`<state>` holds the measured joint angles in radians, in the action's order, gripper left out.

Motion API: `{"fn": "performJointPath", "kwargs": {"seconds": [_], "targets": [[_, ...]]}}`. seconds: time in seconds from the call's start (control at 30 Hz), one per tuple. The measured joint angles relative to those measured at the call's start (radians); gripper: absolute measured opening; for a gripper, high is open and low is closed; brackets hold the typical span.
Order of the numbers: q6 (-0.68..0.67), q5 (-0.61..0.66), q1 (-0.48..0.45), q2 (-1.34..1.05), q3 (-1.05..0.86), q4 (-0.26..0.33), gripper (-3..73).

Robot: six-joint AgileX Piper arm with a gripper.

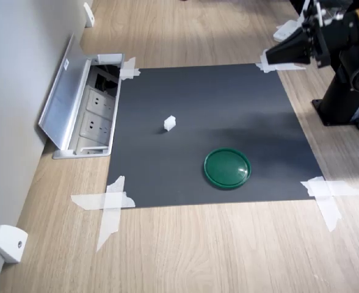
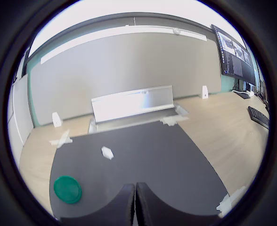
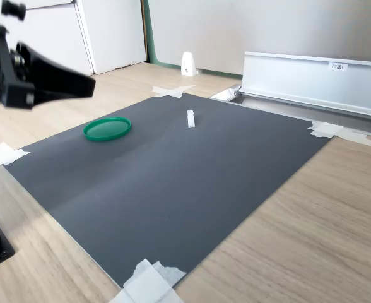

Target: Grasp a white terminal and put it on the green lid.

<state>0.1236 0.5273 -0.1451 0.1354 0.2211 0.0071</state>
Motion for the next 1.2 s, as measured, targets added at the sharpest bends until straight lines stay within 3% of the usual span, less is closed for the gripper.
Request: {"fn": "performJointPath", "kwargs": {"seconds": [0.37,0.67,1.07,1.2], "targets": [[-0.001,0.224,0.0,0.445,0.325,-0.078,-0.9],[-0.085,0.294,0.0,0.727,0.55,-0.212,-0.9],[-0.167,0.279,0.0,1.102,0.765,-0.189,-0.9],[-0.269,0.293,0.0,1.204,0.829,-0.159,-0.9]]}}
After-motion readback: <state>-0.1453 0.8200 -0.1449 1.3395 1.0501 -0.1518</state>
